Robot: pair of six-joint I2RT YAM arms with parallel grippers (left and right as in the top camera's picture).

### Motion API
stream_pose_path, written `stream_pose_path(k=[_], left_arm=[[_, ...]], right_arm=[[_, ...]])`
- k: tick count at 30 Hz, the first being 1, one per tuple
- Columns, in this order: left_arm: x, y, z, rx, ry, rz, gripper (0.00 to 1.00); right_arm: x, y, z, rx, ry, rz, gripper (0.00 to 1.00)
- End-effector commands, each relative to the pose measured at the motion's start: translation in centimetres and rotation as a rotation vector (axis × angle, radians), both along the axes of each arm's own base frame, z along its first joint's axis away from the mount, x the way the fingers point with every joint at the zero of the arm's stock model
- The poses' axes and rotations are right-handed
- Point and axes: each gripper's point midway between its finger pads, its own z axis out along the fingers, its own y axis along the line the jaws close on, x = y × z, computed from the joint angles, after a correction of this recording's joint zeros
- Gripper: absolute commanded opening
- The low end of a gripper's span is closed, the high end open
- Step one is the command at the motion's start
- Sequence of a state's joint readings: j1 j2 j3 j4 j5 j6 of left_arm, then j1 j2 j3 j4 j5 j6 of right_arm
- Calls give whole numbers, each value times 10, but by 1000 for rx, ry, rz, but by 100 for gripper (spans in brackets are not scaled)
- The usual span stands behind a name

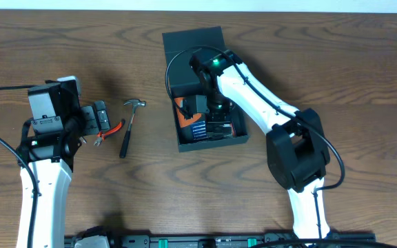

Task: Pack container
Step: 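Carry the screwdriver case with the right gripper and place it in the box, then raise the right arm aside and grasp the claw hammer with the left gripper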

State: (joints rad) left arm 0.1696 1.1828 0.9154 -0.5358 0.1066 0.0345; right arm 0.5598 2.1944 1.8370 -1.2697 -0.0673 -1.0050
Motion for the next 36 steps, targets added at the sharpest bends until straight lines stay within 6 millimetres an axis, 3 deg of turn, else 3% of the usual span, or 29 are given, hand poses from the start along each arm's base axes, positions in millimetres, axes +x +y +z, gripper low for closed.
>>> stream_pose_path(k=[1,7,10,12,14,16,19,22,25,29,36], left_arm=[[4,0,7,3,-15,-16,98],[4,0,7,2,-15,-16,98],[4,-1,7,-9,-14,-11,98],[2,-2,5,-15,-4,-5,98],[5,-2,6,-42,-17,23,98],[9,-16,8,-120,-36,-15,98],[7,-25,5,-142,-20,-48,98],[2,-19,0,-76,17,-20,98],[-4,-8,-1,-4,87,25,98],[-1,-7,-4,-15,243,24,98],[30,-40,-23,44,469,-249,98]], right_arm=[[21,-4,52,61,-151,-161,99],[72,-41,137,367,-293,-588,99],[94,-84,174,541,-288,-854,99],[108,-129,184,608,-267,-1082,99],[113,-170,181,607,-248,-1257,99],[109,-215,169,569,-212,-1419,99],[99,-255,152,508,-174,-1535,99],[92,-283,135,435,-151,-1621,99],[86,-294,120,402,-103,-1663,99],[85,-294,108,381,-62,-1674,99],[86,-291,104,381,-47,-1669,99]])
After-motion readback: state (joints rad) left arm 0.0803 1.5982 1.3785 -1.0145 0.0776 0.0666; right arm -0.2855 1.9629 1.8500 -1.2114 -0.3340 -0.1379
